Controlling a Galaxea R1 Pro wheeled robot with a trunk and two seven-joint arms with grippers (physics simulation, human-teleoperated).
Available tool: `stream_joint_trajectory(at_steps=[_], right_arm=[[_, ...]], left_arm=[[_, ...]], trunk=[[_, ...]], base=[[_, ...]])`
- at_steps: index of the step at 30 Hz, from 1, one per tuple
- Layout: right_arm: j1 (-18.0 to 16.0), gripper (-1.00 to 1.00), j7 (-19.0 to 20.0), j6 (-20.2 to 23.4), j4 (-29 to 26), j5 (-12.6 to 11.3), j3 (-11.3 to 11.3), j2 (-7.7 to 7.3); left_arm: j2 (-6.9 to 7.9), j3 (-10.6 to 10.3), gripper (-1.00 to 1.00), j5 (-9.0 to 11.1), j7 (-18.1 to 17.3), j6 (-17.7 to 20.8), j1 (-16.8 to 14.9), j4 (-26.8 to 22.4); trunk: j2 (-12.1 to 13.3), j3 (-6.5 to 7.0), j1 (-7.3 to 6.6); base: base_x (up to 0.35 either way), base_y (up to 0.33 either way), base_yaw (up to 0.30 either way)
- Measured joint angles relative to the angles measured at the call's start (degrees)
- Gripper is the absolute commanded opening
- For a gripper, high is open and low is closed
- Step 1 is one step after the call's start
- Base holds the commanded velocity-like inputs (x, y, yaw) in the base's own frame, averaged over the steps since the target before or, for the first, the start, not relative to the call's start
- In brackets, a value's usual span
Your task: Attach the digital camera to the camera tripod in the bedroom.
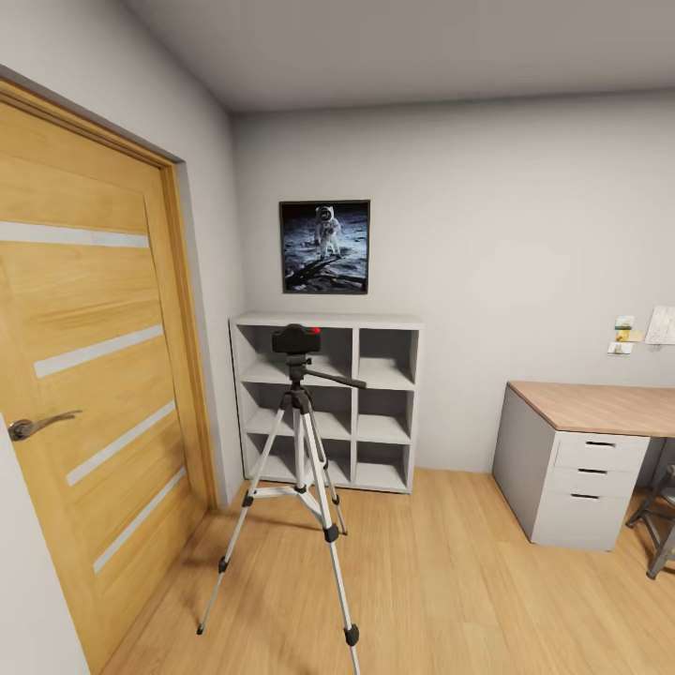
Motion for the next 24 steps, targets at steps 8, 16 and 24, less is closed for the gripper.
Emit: stream_joint_trajectory(at_steps=[8, 16, 24], right_arm=[[0.0, 1.0, -0.17, -0.23, -0.07, 0.91, -0.09, 0.03], [0.0, 1.0, -0.2, -0.24, -0.09, 1.23, -0.11, 0.1], [-0.01, 1.0, -0.21, -0.22, -0.38, 1.23, -0.13, 0.18]], left_arm=[[0.0, 0.01, 1.0, 0.0, 0.0, 0.0, 0.0, 0.0], [0.0, 0.05, 1.0, 0.0, 0.0, 0.0, -0.02, 0.0], [0.0, 0.01, 1.0, 0.0, 0.0, 0.0, -0.02, 0.0]], trunk=[[0.0, 0.0, 0.0], [0.0, 0.0, 0.0], [0.0, 0.0, 0.0]], base=[[0.0, 0.0, 0.0], [0.0, 0.0, 0.0], [0.0, 0.0, 0.0]])
